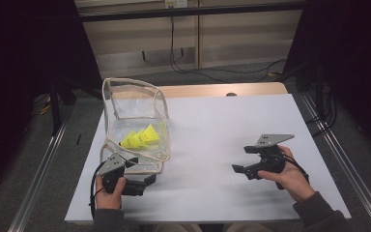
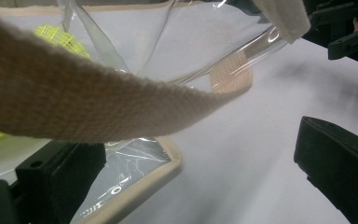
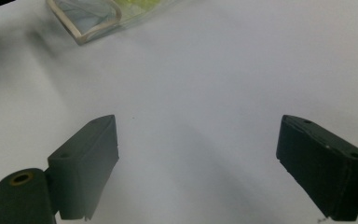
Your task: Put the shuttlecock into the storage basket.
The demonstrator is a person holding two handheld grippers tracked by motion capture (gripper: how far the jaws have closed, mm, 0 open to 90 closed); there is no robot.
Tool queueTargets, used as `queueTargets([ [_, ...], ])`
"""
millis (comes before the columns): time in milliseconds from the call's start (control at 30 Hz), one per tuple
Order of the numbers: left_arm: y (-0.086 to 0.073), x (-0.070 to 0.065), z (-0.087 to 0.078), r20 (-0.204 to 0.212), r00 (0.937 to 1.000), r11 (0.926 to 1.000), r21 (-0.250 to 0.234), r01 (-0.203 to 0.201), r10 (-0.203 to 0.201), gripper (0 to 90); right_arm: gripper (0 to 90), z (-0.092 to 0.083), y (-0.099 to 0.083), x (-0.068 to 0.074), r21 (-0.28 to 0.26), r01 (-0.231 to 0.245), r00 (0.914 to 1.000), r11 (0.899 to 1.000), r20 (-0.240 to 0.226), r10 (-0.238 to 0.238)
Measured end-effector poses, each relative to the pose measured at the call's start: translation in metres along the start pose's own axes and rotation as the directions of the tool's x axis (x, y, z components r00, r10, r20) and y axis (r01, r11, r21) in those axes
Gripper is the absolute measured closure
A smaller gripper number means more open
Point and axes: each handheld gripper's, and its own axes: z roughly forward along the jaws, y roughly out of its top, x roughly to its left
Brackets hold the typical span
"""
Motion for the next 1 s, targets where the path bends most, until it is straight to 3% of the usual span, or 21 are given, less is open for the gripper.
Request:
queueTargets([
  [1000,0.000,0.000,0.001,0.000,1.0000,1.0000,0.000,0.001,-0.001,1.9,12.0,-0.014,-0.021,-0.008,-0.011,-0.022,0.9994,1.000,0.027,0.022],
])
